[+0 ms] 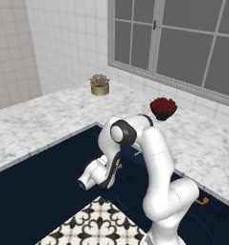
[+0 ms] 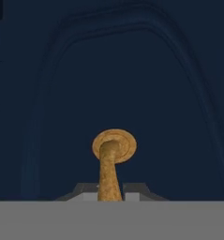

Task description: Take a straw from the drawer in front and place it inside the glass cup on the dining counter.

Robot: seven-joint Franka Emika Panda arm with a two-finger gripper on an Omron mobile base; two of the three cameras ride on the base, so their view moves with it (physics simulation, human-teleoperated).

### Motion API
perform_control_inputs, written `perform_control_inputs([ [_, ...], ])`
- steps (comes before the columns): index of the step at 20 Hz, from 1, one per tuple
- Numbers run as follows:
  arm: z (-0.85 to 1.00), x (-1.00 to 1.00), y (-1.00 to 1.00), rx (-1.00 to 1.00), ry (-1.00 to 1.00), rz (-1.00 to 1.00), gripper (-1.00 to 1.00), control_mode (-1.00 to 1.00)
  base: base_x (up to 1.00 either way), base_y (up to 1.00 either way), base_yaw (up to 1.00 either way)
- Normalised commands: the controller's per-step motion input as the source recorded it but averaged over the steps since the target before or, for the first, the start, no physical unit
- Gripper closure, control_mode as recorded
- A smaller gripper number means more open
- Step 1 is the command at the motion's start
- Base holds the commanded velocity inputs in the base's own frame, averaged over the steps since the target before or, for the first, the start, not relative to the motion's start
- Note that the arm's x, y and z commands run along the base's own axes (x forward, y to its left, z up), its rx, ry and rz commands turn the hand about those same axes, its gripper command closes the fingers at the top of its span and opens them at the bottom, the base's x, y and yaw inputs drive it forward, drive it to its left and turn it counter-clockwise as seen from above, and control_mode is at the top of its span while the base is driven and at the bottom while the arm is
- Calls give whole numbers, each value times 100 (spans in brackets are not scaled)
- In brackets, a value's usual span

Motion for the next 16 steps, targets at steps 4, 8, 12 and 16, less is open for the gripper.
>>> perform_control_inputs([
  [4, 0, -44, 100, 5, 2, 5, 100, -100, 0, 0, 0],
  [8, 0, -42, 100, 6, 5, 4, 100, -100, 0, 0, 0],
  [12, 0, -40, 100, 7, 8, 4, 100, -100, 0, 0, 0],
  [16, 0, -44, 100, 5, 6, 4, 100, -100, 0, 0, 0],
])
